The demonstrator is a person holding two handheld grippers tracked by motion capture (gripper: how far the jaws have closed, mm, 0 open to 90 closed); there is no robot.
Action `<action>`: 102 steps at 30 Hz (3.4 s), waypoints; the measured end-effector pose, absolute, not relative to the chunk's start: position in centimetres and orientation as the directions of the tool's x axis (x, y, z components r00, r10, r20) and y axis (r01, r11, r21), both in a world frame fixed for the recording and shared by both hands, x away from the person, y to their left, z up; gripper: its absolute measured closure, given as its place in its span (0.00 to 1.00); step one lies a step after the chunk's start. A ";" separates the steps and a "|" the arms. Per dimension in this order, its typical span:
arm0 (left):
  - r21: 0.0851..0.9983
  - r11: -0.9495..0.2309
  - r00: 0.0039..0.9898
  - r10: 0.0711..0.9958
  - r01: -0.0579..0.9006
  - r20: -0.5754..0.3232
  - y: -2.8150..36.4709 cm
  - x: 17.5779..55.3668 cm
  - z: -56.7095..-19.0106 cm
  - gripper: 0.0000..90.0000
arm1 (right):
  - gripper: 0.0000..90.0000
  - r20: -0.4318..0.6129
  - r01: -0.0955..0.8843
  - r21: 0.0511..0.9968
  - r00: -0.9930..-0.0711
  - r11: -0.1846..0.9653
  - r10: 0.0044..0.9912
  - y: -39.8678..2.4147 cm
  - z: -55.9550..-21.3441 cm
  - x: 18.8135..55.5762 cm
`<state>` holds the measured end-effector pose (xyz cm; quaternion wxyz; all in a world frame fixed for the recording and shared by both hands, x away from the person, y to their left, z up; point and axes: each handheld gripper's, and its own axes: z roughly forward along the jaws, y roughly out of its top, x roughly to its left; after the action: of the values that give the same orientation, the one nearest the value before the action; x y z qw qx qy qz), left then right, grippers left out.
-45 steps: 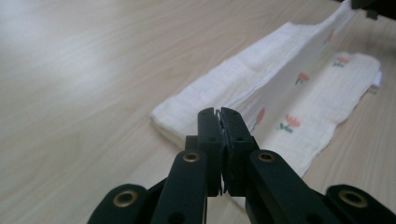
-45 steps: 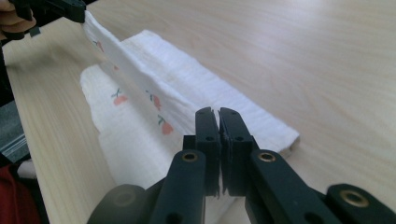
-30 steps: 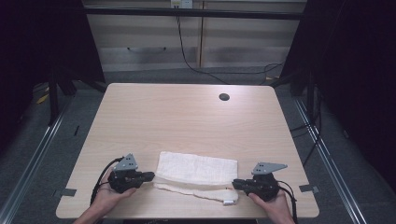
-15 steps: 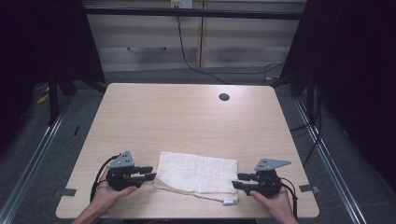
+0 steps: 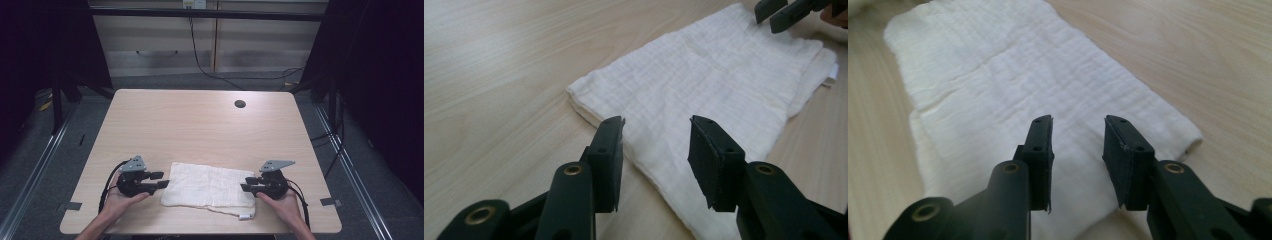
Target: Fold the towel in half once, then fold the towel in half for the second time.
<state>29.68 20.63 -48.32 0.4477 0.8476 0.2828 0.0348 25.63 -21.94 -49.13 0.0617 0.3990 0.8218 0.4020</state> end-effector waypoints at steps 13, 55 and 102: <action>0.743 -0.497 0.842 0.513 0.449 -0.166 18.0 31.9 -49.4 0.75 | 0.81 0.194 0.599 0.685 -0.698 0.415 0.689 -20.2 -50.0 29.1; 0.730 -0.446 0.782 0.594 0.518 -0.192 19.9 35.2 -49.3 0.65 | 0.98 0.231 0.623 0.693 -0.669 0.363 0.707 -22.1 -50.6 33.8; 0.722 -0.506 0.814 0.565 0.472 -0.136 19.2 34.7 -50.4 0.96 | 0.98 0.218 0.496 0.820 -0.732 0.285 0.645 -21.7 -46.2 30.9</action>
<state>34.74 19.23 -50.41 0.3968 0.8657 0.2995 0.0587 30.94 -21.71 -46.18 0.0779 0.3577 0.7979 0.4789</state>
